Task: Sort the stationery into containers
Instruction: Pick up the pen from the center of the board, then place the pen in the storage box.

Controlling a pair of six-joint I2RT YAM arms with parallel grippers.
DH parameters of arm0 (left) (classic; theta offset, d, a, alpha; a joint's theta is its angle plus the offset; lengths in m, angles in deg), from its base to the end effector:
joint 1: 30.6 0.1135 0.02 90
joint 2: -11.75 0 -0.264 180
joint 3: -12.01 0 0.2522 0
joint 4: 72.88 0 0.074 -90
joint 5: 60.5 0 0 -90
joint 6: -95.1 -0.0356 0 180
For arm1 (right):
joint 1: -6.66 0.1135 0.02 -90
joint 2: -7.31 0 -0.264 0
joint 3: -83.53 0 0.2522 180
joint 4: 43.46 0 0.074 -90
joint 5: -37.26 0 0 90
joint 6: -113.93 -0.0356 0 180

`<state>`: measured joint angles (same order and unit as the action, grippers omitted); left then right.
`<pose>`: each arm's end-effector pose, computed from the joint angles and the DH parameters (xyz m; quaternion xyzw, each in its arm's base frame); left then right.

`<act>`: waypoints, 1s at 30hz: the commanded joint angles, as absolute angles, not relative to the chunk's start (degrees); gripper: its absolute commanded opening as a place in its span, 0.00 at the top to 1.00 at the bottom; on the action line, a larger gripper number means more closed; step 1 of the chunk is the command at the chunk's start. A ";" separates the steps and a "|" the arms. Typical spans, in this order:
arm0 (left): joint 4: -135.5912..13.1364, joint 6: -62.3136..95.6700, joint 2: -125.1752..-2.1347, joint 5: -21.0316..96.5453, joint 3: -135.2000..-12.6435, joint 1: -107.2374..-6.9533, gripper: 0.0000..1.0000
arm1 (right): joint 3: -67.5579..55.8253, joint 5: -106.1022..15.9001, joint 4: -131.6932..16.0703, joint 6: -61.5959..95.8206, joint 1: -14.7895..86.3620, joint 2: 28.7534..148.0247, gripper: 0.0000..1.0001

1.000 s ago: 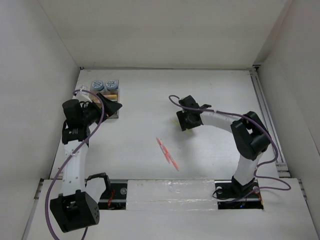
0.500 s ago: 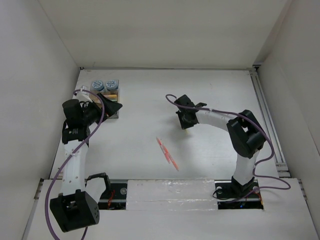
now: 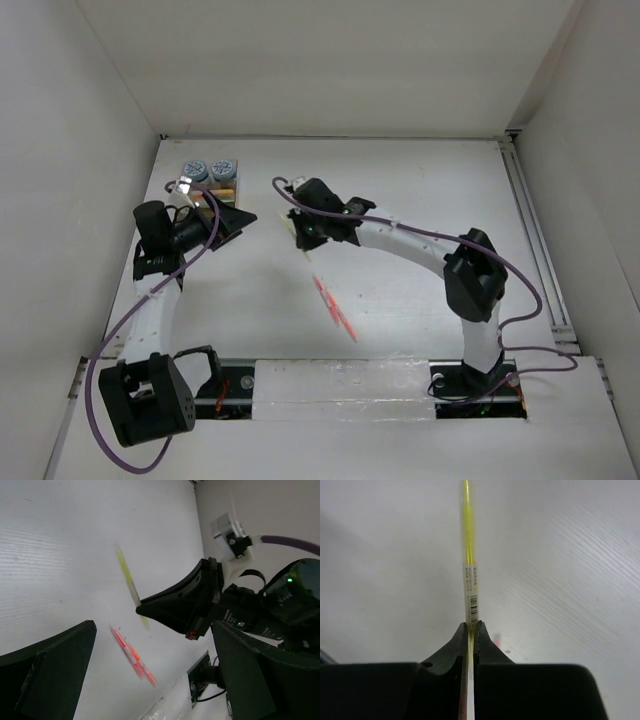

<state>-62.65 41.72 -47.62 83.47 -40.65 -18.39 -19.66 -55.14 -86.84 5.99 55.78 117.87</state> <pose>0.2277 0.0198 0.2835 -0.0500 0.7637 -0.4685 0.4414 0.2840 0.3258 0.2435 -0.2463 0.9089 0.1690 0.2908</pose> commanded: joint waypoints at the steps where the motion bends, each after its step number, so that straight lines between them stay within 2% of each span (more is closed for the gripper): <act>1: -68.35 43.33 -46.87 88.12 -40.51 -18.29 0.00 | -31.35 -51.86 -88.59 4.94 58.42 121.03 1.00; 6: -67.03 42.80 -46.34 86.71 -40.51 -18.29 0.03 | -40.00 -48.61 -88.59 4.42 60.71 124.64 1.00; 8: -67.03 42.80 -46.87 86.71 -40.51 -18.29 0.08 | -41.23 -46.42 -88.59 4.42 61.32 124.64 1.00; 13: -67.03 42.80 -46.87 86.71 -40.51 -18.29 0.13 | -39.83 -42.63 -85.69 4.42 61.85 122.63 1.00; 19: -66.51 42.80 -46.87 86.19 -40.51 -18.29 0.38 | -33.77 -38.86 -80.95 4.42 62.38 117.89 1.00; 29: -64.67 41.66 -46.87 84.95 -41.04 -18.29 0.38 | -29.99 -36.75 -76.46 2.75 62.91 113.66 1.00; 30: -64.66 41.66 -46.87 84.35 -41.04 -18.29 0.41 | -29.99 -36.75 -76.46 2.75 62.91 112.96 1.00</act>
<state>-64.01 42.99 -47.56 84.45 -40.65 -18.39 -30.15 -38.72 -81.60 3.41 62.27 116.89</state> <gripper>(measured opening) 0.596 0.050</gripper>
